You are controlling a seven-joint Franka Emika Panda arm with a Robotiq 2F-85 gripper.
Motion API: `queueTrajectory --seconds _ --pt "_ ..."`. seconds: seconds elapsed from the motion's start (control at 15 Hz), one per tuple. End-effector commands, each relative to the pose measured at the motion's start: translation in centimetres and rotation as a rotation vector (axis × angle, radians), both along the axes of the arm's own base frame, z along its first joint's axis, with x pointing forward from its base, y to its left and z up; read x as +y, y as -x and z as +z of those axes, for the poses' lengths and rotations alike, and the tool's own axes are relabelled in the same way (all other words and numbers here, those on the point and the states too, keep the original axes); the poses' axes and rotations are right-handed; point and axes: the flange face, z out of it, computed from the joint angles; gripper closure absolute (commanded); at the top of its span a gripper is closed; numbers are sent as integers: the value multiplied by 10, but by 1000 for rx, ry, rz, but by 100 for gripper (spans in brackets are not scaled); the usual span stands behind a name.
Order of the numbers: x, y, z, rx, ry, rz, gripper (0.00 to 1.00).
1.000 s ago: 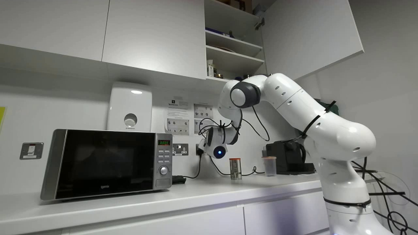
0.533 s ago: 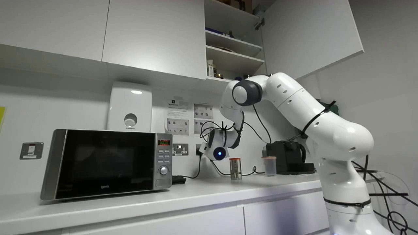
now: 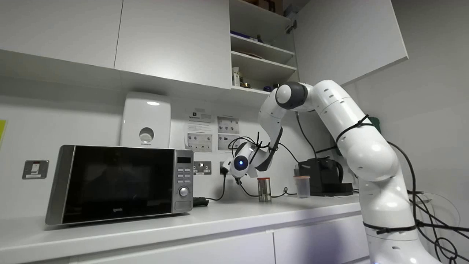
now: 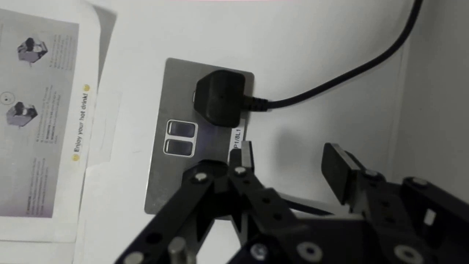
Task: Turn on the wall socket on the right
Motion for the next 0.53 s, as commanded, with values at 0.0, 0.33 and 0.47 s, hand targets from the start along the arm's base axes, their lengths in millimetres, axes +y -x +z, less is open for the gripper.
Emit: queueTrajectory --seconds 0.0,0.33,0.47 --pt "-7 9 7 82 -29 -62 16" --pt "-9 7 9 150 -74 -125 0" --pt "-8 7 12 156 -99 -143 0"
